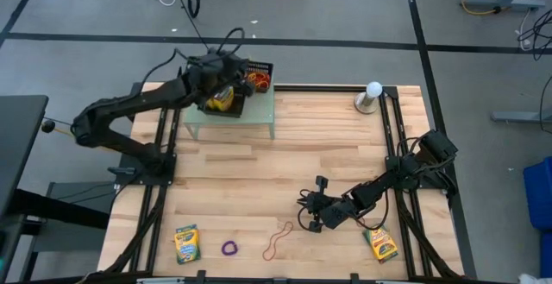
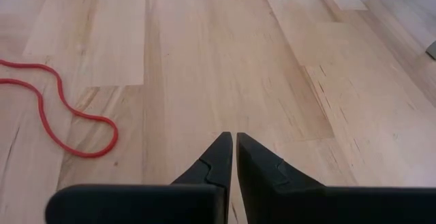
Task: Pick & Place Office Desk Supplies
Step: Put the yellow rubber band into the top right black bin
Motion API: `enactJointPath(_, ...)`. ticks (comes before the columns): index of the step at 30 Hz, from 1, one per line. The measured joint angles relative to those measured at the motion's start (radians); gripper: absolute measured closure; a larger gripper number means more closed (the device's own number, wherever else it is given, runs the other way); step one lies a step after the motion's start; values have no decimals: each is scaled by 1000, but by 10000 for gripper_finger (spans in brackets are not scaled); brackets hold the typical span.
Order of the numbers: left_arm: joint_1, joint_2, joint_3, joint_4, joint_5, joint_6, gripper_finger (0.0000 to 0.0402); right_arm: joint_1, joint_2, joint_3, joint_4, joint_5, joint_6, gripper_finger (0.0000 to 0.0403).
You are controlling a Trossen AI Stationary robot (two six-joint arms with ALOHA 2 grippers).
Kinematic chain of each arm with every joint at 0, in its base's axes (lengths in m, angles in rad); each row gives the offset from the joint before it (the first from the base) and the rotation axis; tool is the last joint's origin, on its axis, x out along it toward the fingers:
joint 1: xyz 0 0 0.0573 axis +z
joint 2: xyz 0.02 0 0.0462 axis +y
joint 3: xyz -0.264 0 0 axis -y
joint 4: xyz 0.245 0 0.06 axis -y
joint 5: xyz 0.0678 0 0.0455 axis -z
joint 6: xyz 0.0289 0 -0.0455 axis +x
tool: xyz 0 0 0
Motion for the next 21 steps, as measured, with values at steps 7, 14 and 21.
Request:
enactJointPath(7,52,75,-1,-8,27,-18,395,0,0,0,0,0,0,371)
enactJointPath(14,85,148,-2,-8,6,-34,394,0,0,0,0,0,0,371)
enactJointPath(21,111,144,-2,-9,3,-35,352,0,0,0,0,0,-8,371)
